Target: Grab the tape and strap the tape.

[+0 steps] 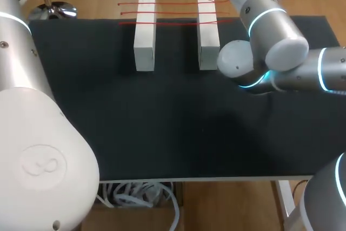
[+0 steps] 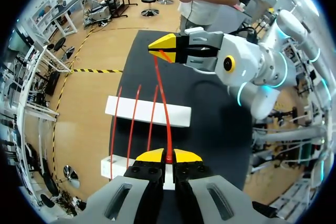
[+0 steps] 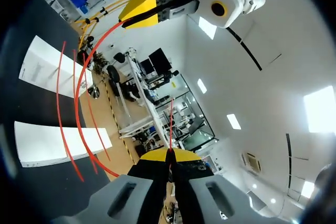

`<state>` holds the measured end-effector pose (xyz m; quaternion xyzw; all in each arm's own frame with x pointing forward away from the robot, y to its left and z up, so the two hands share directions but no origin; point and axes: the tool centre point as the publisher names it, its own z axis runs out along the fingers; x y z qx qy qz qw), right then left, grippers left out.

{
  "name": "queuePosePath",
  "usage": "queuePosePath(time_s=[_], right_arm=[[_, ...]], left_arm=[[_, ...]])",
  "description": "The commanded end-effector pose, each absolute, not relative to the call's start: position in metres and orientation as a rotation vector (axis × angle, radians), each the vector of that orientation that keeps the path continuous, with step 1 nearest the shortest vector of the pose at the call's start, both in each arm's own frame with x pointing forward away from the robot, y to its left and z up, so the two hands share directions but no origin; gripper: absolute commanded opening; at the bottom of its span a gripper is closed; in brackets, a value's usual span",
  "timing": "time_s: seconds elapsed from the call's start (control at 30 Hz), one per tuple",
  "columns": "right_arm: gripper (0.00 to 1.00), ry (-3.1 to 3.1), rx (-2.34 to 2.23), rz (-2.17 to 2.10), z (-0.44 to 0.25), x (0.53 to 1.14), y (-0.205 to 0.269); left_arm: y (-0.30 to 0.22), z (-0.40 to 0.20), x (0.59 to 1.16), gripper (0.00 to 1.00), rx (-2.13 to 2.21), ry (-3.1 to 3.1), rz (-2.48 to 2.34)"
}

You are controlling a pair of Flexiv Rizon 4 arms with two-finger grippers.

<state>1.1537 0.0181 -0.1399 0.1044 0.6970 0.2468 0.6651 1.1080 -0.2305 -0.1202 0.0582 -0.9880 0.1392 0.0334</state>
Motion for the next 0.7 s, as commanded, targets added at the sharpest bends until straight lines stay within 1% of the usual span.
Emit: queuePosePath(time_s=[0.03, 0.37, 0.7], right_arm=[[0.0, 1.527, 0.333, 0.488, -0.132, 1.151, 0.03], [0.0, 1.541, 0.494, 0.291, -0.129, 1.145, 0.034], [0.0, 1.547, 0.426, 0.265, -0.133, 1.144, 0.042]], left_arm=[[-0.232, -0.119, 1.108, 0.0, 0.182, -3.039, 0.418], [-0.232, -0.119, 1.108, 0.0, 0.182, -3.039, 0.418], [-0.232, -0.119, 1.108, 0.0, 0.182, -3.039, 0.418]])
